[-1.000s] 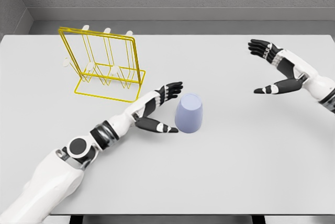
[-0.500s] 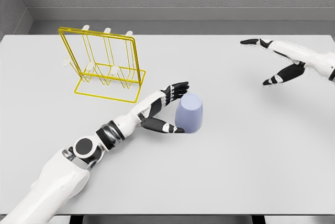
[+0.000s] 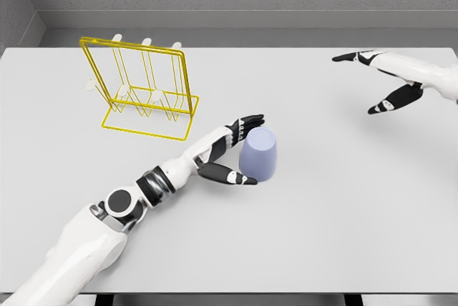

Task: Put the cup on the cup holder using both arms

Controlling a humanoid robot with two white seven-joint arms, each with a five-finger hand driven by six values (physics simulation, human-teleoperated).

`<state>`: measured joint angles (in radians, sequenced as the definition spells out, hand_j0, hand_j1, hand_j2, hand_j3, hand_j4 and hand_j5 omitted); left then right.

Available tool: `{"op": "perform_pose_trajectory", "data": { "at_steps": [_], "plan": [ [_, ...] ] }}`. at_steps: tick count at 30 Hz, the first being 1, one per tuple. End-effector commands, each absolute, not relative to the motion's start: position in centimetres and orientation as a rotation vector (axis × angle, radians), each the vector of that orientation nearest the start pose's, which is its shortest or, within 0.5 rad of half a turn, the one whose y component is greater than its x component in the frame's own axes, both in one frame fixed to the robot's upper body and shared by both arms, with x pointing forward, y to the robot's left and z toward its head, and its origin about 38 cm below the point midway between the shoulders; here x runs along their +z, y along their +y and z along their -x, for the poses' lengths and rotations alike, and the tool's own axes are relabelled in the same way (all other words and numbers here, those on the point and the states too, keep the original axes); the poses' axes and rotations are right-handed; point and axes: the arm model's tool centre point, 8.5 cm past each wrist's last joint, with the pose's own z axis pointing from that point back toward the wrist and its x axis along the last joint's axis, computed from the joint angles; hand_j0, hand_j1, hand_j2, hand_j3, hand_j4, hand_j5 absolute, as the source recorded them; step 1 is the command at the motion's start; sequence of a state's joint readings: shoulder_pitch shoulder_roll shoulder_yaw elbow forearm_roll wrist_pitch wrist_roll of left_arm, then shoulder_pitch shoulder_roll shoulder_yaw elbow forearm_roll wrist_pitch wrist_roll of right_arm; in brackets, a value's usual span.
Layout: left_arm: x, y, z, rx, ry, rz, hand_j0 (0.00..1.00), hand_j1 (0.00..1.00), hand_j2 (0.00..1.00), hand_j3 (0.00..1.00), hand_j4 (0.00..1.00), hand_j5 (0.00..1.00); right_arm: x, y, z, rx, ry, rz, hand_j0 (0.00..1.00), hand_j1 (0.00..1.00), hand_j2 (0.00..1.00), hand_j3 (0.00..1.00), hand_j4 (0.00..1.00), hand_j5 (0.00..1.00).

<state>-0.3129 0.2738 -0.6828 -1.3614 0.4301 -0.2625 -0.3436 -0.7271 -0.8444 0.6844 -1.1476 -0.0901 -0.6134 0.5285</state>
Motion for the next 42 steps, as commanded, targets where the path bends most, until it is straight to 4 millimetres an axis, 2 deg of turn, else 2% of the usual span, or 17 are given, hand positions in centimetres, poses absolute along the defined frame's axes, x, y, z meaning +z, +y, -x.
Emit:
{"op": "perform_pose_trajectory", "data": {
  "at_steps": [1,19,21,26,34,42],
  "plan": [
    [6.92,10.83,-37.87,-0.752,-1.557,0.702,1.0,1.0,1.0,1.0,1.0,1.0,22.13,-36.84,-46.37,1.58,-1.549,0.17,1.0,1.0,1.0,1.0,1.0,1.0],
    [7.08,10.1,-37.87,-0.755,-1.564,0.707,1.0,1.0,1.0,1.0,1.0,1.0,21.69,-36.24,-46.62,1.566,-1.561,0.152,1.0,1.0,1.0,1.0,1.0,1.0],
    [7.11,10.04,-37.86,-0.753,-1.566,0.71,0.88,0.88,0.88,0.88,0.88,0.88,21.56,-36.16,-46.62,1.565,-1.561,0.148,1.0,1.0,1.0,1.0,1.0,1.0],
    [7.17,10.03,-37.87,-0.75,-1.568,0.711,0.73,0.73,0.73,0.73,0.73,0.73,21.51,-36.23,-46.58,1.565,-1.558,0.149,1.0,1.0,1.0,1.0,1.0,1.0],
    [7.13,10.06,-37.84,-0.751,-1.567,0.71,0.67,0.67,0.67,0.67,0.67,0.67,21.58,-36.23,-46.61,1.565,-1.56,0.15,1.0,1.0,1.0,1.0,1.0,1.0],
    [7.09,10.04,-37.74,-0.764,-1.56,0.722,0.64,0.64,0.64,0.64,0.64,0.64,21.58,-36.23,-46.61,1.565,-1.56,0.15,1.0,1.0,1.0,1.0,1.0,1.0]
  ]
}}
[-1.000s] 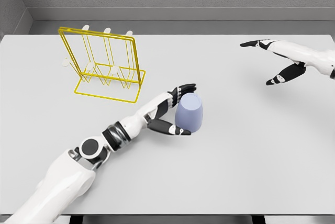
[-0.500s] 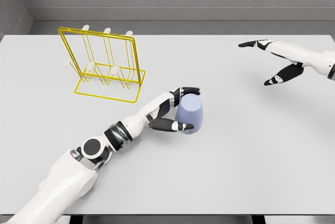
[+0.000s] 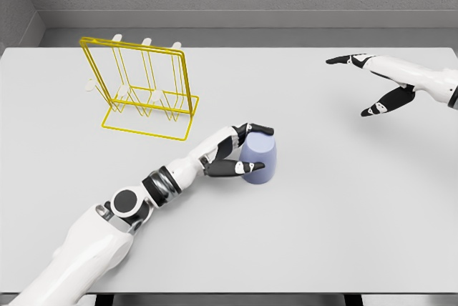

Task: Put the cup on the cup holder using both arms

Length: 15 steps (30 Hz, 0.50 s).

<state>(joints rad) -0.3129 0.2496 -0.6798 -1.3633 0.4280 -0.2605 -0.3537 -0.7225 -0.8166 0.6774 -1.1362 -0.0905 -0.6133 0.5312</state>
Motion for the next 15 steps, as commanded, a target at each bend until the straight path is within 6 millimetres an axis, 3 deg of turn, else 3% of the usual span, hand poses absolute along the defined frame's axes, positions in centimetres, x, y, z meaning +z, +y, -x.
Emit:
{"op": "perform_pose_trajectory", "data": {
  "at_steps": [1,15],
  "plan": [
    [7.09,10.04,-37.74,-0.764,-1.56,0.722,0.64,0.64,0.64,0.64,0.64,0.64,21.65,-36.22,-46.64,1.565,-1.561,0.151,1.0,1.0,1.0,1.0,1.0,1.0],
    [7.77,10.27,-38.02,-0.758,-1.578,0.72,0.64,0.64,0.64,0.64,0.64,0.64,21.77,-36.14,-46.71,1.566,-1.564,0.152,1.0,1.0,1.0,1.0,1.0,1.0]
  ]
}}
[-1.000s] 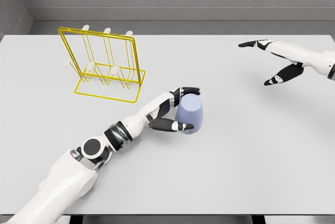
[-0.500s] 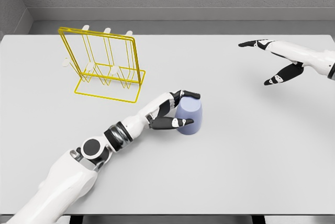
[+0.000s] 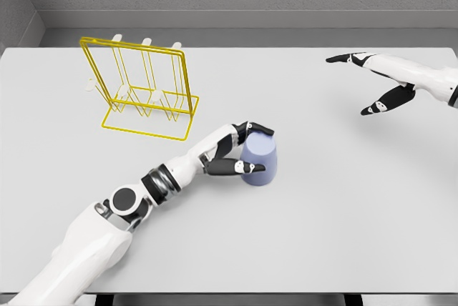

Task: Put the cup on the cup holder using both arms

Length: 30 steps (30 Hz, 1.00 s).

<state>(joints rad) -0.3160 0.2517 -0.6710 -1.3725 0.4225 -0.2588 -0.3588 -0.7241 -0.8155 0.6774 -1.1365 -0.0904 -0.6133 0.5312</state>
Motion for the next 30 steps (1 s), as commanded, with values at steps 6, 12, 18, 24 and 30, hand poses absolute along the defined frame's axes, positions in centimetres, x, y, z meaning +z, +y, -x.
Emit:
{"op": "perform_pose_trajectory", "data": {
  "at_steps": [6,12,18,24,30],
  "plan": [
    [8.2,10.5,-38.0,-0.755,-1.59,0.726,0.64,0.64,0.64,0.64,0.64,0.64,21.7,-36.2,-46.7,1.562,-1.567,0.151,1.0,1.0,1.0,1.0,1.0,1.0],
    [11.1,11.9,-37.3,-0.768,-1.657,0.745,0.64,0.64,0.64,0.64,0.64,0.64,21.8,-36.2,-46.7,1.558,-1.571,0.153,1.0,1.0,1.0,1.0,1.0,1.0],
    [13.0,13.8,-37.0,-0.762,-1.684,0.762,0.64,0.64,0.64,0.64,0.64,0.64,21.9,-36.2,-46.7,1.559,-1.571,0.156,1.0,1.0,1.0,1.0,1.0,1.0],
    [14.7,16.5,-36.8,-0.739,-1.709,0.755,0.65,0.65,0.65,0.65,0.65,0.65,21.9,-36.1,-46.8,1.56,-1.571,0.154,1.0,1.0,1.0,1.0,1.0,1.0],
    [16.5,18.2,-36.9,-0.73,-1.747,0.739,0.65,0.65,0.65,0.65,0.65,0.65,21.9,-36.2,-46.7,1.559,-1.571,0.156,1.0,1.0,1.0,1.0,1.0,1.0]
  ]
}}
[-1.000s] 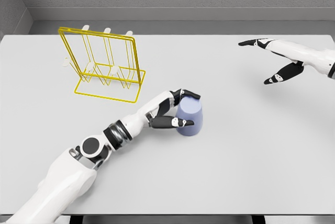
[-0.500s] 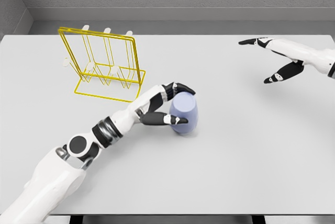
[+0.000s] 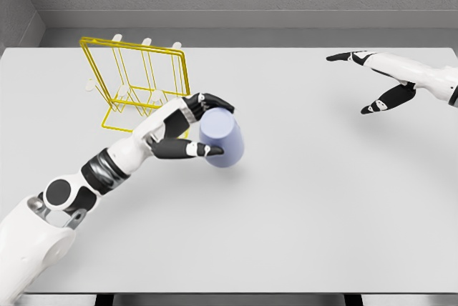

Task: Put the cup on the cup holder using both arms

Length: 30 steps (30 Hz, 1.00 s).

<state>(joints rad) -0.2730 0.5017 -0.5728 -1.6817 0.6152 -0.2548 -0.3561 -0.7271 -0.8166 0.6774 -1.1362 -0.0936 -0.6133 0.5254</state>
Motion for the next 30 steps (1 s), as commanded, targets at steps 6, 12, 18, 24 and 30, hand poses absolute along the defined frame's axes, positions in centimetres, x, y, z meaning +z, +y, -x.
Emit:
{"op": "perform_pose_trajectory", "data": {
  "at_steps": [6,12,18,24,30],
  "plan": [
    [17.6,20.2,-37.2,-0.717,-1.763,0.713,0.64,0.64,0.64,0.64,0.64,0.64,21.9,-36.2,-46.7,1.559,-1.571,0.156,1.0,1.0,1.0,1.0,1.0,1.0],
    [18.7,21.4,-37.2,-0.705,-1.776,0.714,0.64,0.64,0.64,0.64,0.64,0.64,21.9,-36.2,-46.7,1.56,-1.57,0.155,1.0,1.0,1.0,1.0,1.0,1.0],
    [19.9,22.5,-37.6,-0.698,-1.804,0.692,0.65,0.65,0.65,0.65,0.65,0.65,22.0,-36.2,-46.8,1.559,-1.573,0.157,1.0,1.0,1.0,1.0,1.0,1.0],
    [21.0,23.6,-38.0,-0.677,-1.83,0.678,0.65,0.65,0.65,0.65,0.65,0.65,22.0,-36.3,-46.8,1.559,-1.572,0.159,1.0,1.0,1.0,1.0,1.0,1.0],
    [22.8,24.2,-38.8,-0.686,-1.875,0.653,0.65,0.65,0.65,0.65,0.65,0.65,22.0,-36.3,-46.8,1.56,-1.57,0.158,1.0,1.0,1.0,1.0,1.0,1.0]
  ]
}}
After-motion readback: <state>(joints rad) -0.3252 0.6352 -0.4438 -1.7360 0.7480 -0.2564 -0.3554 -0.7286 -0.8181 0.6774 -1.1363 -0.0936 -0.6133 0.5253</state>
